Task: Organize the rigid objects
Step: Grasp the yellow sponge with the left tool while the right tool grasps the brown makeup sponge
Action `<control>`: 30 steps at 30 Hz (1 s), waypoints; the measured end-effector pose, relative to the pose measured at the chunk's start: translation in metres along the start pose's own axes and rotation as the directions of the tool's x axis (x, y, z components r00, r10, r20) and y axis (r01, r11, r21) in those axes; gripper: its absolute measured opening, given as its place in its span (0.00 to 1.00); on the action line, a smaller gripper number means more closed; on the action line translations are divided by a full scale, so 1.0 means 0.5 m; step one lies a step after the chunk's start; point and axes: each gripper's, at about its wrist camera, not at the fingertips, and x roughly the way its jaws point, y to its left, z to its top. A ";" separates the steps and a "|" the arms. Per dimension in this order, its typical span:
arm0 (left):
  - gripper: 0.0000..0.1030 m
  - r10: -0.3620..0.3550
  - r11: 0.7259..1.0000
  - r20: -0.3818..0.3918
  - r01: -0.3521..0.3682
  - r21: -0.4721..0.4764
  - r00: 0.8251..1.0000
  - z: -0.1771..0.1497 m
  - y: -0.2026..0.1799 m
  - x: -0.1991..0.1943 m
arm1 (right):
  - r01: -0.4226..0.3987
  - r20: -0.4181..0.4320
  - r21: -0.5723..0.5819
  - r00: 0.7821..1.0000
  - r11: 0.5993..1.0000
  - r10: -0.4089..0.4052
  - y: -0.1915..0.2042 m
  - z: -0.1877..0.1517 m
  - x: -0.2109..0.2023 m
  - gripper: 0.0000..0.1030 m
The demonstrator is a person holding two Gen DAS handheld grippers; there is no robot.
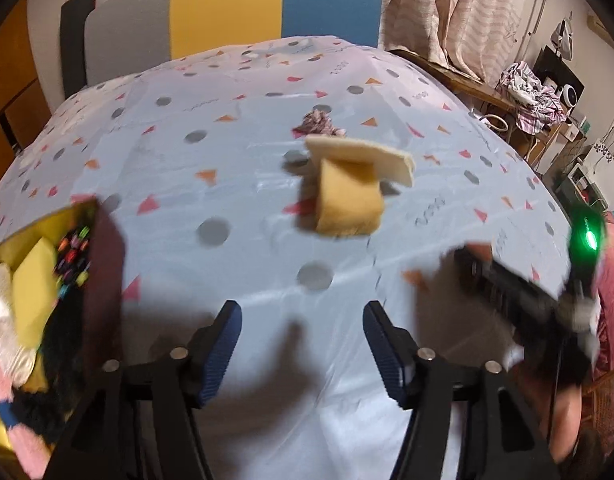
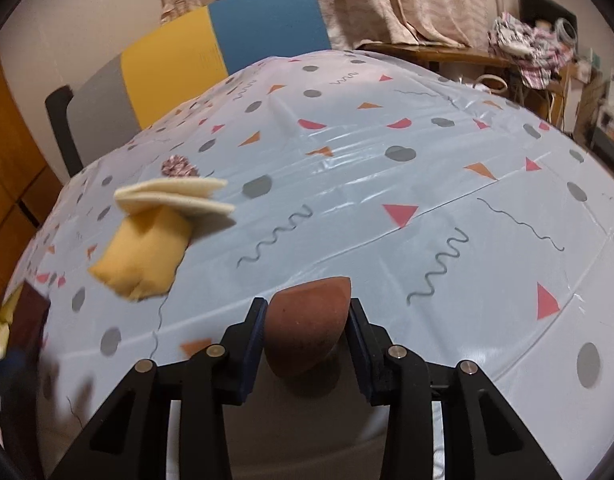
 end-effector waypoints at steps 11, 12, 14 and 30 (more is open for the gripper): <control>0.74 0.011 0.999 0.007 -0.011 0.034 1.000 0.103 -0.065 0.128 | 0.029 0.019 -0.037 0.999 0.999 -0.028 0.014 -0.010 0.000 0.38; 0.78 0.013 0.999 0.007 -0.014 0.037 1.000 0.109 -0.068 0.139 | 0.031 0.021 -0.039 0.999 0.999 -0.030 0.015 -0.010 0.000 0.38; 0.79 0.019 0.999 0.000 -0.019 0.038 1.000 0.117 -0.072 0.157 | 0.033 0.023 -0.043 0.999 0.999 -0.032 0.017 -0.011 0.001 0.38; 0.56 -0.018 0.999 0.018 0.018 -0.034 1.000 0.142 -0.050 0.235 | 0.038 0.035 -0.049 0.999 0.998 -0.036 0.019 -0.014 0.002 0.39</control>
